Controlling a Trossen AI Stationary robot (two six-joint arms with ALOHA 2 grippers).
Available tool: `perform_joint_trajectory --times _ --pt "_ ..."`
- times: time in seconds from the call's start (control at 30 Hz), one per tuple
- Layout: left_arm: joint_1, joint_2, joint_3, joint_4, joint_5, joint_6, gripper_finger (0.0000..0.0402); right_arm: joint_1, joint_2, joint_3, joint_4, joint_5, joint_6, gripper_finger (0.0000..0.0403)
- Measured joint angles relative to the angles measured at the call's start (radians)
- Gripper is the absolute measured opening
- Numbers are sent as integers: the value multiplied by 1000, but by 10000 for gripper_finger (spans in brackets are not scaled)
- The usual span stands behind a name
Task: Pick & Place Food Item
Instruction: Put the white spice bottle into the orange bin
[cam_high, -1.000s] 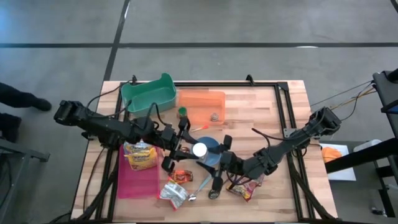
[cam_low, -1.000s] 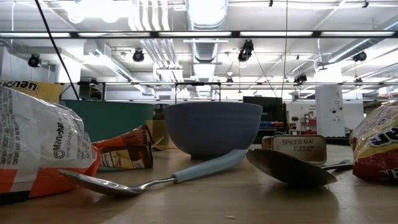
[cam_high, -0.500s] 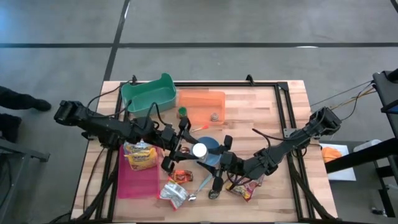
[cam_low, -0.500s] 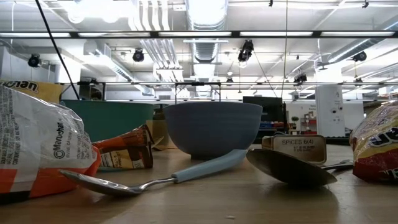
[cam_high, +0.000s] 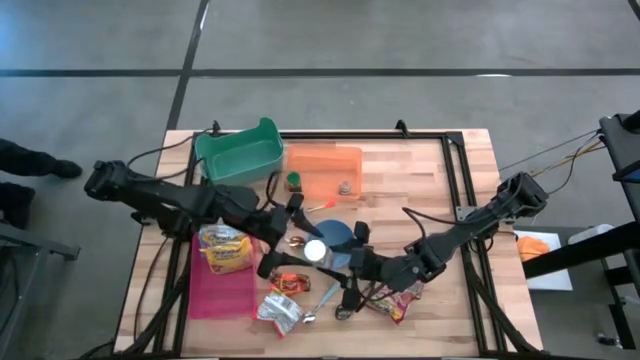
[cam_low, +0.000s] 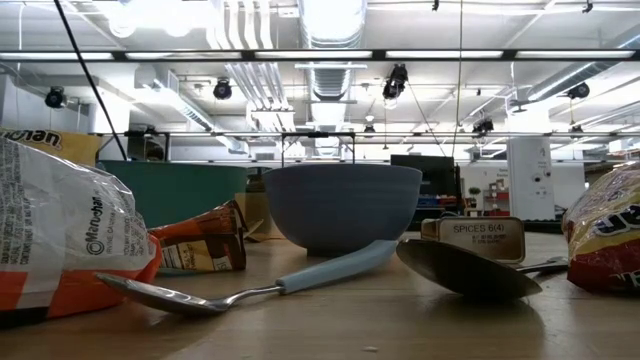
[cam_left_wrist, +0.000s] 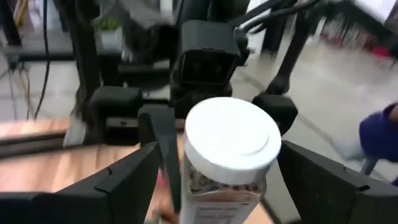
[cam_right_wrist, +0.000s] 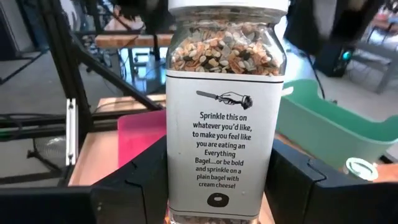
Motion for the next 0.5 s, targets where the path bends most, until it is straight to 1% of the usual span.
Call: perform_joint_trajectory --times 0.07,0.13,0.2,0.3,0.5 --pt "0 0 54 -128 -34 16 327 -3 0 4 -36 -6 27 193" --pt "0 -1 91 -209 -67 41 327 -4 0 4 -64 -9 48 193" --pt "1 0 119 -271 -73 52 327 -8 0 4 -78 -22 66 193" --pt "1 -1 132 -295 -64 52 327 -19 0 3 -77 -49 83 193" --pt "1 5 127 -363 -7 53 328 -43 0 -10 -78 -109 102 193"
